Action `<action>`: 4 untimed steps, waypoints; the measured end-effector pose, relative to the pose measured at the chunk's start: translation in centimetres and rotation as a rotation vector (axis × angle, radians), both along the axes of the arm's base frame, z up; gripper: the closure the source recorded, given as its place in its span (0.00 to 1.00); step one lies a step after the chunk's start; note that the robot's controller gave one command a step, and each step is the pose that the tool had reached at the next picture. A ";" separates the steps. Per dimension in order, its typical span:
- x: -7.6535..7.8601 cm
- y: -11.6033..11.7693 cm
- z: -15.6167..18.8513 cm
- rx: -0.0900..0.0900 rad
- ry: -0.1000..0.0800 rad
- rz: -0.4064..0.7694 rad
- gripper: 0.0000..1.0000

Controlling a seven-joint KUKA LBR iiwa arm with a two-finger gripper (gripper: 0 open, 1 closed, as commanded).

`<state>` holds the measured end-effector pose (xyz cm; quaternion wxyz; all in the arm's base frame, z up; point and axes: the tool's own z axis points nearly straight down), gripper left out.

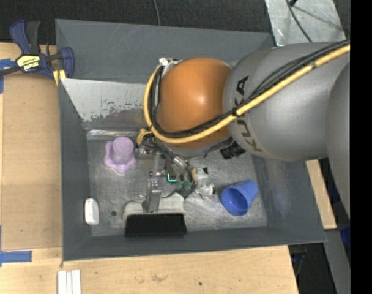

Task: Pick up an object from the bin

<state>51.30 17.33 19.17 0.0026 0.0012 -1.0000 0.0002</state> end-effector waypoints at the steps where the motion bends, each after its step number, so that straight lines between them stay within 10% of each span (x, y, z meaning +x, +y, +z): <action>1: 0.2 -0.1 0.4 0.001 -0.008 -0.002 0.00; 2: -1.4 -0.9 -6.0 0.002 -0.011 0.085 0.00; 4: -3.1 -2.6 -7.4 0.000 -0.004 0.292 0.00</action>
Offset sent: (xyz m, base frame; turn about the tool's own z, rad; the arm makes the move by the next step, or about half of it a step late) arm -0.0302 -0.0173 -0.1217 -0.1619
